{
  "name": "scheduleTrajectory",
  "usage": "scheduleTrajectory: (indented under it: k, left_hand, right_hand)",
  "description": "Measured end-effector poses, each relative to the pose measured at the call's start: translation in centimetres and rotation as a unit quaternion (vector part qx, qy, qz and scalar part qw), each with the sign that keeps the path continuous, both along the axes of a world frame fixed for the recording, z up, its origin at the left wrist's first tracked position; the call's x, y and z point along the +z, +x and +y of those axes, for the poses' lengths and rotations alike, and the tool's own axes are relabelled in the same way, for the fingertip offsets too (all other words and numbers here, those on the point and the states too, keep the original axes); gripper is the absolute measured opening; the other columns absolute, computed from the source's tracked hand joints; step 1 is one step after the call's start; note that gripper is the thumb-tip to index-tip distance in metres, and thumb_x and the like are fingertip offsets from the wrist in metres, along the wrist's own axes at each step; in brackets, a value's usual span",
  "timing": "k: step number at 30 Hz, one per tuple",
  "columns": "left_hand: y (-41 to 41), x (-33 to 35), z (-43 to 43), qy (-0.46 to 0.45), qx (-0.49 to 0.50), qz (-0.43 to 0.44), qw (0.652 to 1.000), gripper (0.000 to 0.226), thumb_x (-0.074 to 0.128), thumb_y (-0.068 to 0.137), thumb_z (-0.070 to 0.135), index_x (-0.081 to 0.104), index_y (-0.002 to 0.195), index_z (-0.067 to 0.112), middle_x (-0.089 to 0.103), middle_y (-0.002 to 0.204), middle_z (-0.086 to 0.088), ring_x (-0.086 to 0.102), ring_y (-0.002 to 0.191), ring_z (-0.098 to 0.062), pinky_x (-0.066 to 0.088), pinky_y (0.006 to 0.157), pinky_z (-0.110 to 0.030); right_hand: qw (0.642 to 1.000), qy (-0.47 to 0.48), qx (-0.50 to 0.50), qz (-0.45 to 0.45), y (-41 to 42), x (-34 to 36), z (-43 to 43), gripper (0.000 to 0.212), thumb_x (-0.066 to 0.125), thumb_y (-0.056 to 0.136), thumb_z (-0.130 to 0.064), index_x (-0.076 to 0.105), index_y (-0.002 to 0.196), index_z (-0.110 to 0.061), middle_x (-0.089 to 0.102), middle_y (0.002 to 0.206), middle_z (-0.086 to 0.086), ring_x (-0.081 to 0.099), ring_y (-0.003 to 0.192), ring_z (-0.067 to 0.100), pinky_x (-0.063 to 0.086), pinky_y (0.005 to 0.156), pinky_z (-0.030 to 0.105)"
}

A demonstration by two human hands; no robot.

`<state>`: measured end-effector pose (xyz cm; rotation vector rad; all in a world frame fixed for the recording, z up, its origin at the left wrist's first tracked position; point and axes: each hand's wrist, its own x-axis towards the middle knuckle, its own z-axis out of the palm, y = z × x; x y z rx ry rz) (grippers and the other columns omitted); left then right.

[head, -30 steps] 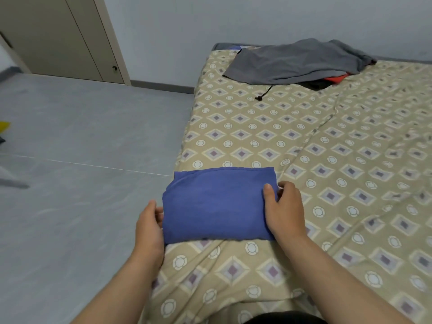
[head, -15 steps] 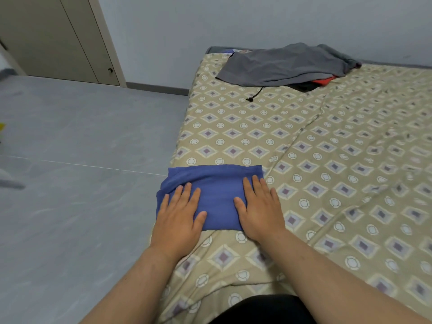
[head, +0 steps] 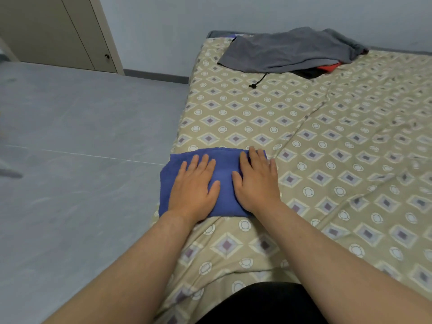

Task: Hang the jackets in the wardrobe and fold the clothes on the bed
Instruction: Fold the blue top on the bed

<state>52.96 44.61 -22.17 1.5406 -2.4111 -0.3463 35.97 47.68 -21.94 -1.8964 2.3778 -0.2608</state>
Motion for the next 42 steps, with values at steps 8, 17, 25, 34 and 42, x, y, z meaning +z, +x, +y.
scheduleTrajectory:
  k: [8,17,25,34,42]
  left_hand:
    - [-0.6,-1.2,-2.5,0.05,0.015,-0.091,0.994,0.077,0.019,0.095,0.06,0.01,0.158,0.017,0.008,0.166,-0.003,0.001,0.152,-0.019,-0.004,0.122,-0.041]
    - [1.1,-0.8,-0.3,0.093,0.16,0.021,0.983,0.074,0.027,0.099,0.055,0.007,0.158,0.014,0.004,0.166,-0.005,0.001,0.152,-0.022,0.009,0.123,-0.041]
    - [5.6,-2.0,7.2,0.15,0.234,0.187,0.942,0.056,0.037,0.099,0.049,0.033,0.146,0.02,0.05,0.141,-0.004,0.053,0.124,-0.029,0.046,0.093,-0.041]
    - [4.0,1.4,9.6,0.165,0.428,0.438,0.773,0.023,0.053,0.085,0.039,0.049,0.08,0.017,0.059,0.072,0.004,0.059,0.065,-0.022,0.038,0.057,-0.028]
    - [7.2,3.6,5.0,0.432,0.383,0.688,0.441,0.049,0.051,0.096,0.046,0.047,0.113,0.0,0.061,0.106,-0.023,0.063,0.101,-0.037,0.051,0.088,-0.044]
  right_hand:
    - [0.999,0.035,-0.025,-0.033,-1.3,-1.9,-1.1,0.073,0.019,0.097,-0.057,0.014,0.158,-0.016,0.01,0.166,0.004,0.003,0.153,0.021,0.002,0.123,0.044]
    - [0.982,-0.011,-0.042,-0.184,-2.5,-0.8,1.6,0.059,0.041,0.103,-0.035,0.03,0.154,-0.007,0.021,0.163,0.01,0.018,0.15,0.024,0.01,0.122,0.032]
    - [0.884,-0.023,-0.256,-0.39,-1.2,2.5,3.5,0.025,0.061,0.086,-0.028,0.047,0.098,-0.011,0.057,0.091,0.0,0.058,0.085,0.026,0.042,0.064,0.031]
    - [0.766,-0.019,-0.322,-0.556,-1.9,2.3,5.8,0.017,0.061,0.083,-0.003,0.051,0.071,-0.009,0.061,0.083,0.012,0.065,0.072,0.029,0.062,0.06,0.041]
    - [0.757,-0.037,-0.35,-0.55,-2.5,1.3,5.0,0.011,0.056,0.08,-0.008,0.059,0.07,-0.005,0.06,0.077,0.01,0.062,0.071,0.029,0.061,0.058,0.039]
